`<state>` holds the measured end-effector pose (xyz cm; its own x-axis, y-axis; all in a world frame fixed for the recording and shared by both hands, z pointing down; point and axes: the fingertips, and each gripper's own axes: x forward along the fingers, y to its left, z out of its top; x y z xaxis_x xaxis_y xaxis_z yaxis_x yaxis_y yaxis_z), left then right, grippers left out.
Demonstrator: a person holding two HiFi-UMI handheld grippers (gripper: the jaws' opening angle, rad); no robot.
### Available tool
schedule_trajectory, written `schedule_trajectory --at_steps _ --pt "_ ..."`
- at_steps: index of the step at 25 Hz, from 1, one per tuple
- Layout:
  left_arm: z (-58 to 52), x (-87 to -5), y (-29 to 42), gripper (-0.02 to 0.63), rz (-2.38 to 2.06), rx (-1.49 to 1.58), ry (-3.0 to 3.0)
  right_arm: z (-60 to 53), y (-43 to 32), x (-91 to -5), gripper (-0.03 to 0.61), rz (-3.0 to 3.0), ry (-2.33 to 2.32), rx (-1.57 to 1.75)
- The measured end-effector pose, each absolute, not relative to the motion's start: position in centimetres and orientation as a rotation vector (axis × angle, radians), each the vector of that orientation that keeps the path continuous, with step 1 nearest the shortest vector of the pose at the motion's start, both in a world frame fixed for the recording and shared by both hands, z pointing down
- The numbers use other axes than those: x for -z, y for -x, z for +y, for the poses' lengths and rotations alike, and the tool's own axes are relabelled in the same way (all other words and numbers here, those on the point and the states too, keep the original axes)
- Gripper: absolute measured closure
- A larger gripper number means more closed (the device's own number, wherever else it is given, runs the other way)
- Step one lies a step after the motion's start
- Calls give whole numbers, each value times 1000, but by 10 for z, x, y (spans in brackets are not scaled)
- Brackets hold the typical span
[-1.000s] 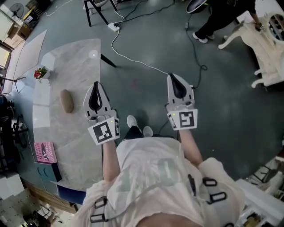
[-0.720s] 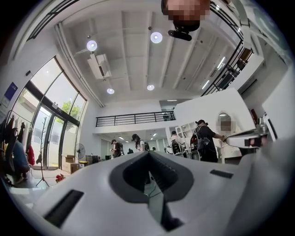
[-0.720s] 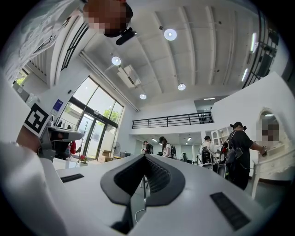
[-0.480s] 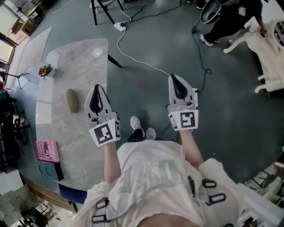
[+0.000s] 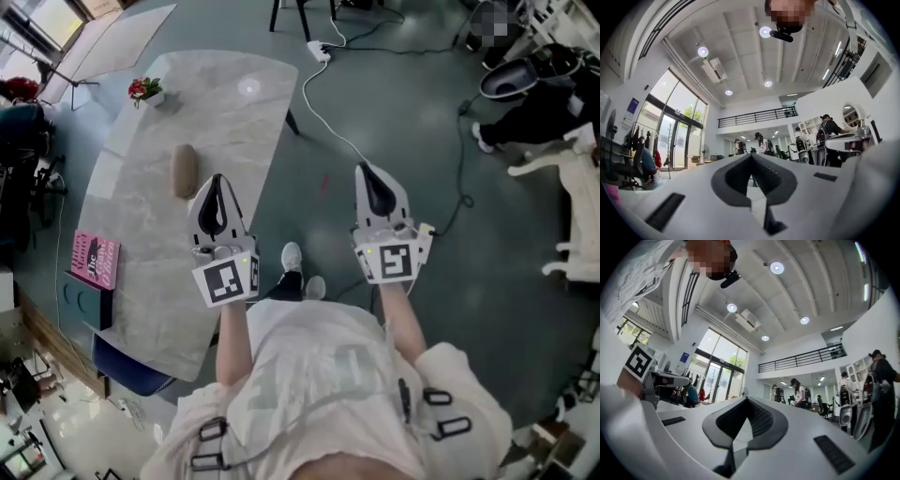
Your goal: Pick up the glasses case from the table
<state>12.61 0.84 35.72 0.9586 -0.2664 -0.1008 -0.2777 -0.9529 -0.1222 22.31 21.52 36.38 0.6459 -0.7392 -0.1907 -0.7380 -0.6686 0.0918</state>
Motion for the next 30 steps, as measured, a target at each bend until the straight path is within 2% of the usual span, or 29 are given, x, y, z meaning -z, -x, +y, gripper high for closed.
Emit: schedule_trajectory --at_steps 9,17,30 --pt "-93 -356 -85 611 776 -152 2901 63 -215 -366 577 -1697 -2663 328" --pt "-180 -352 -15 611 1163 -181 2770 -46 -201 -356 577 -1955 -2514 362" --pt "-233 -345 55 611 1715 -121 2479 -176 -186 -352 577 -2381 -2120 344"
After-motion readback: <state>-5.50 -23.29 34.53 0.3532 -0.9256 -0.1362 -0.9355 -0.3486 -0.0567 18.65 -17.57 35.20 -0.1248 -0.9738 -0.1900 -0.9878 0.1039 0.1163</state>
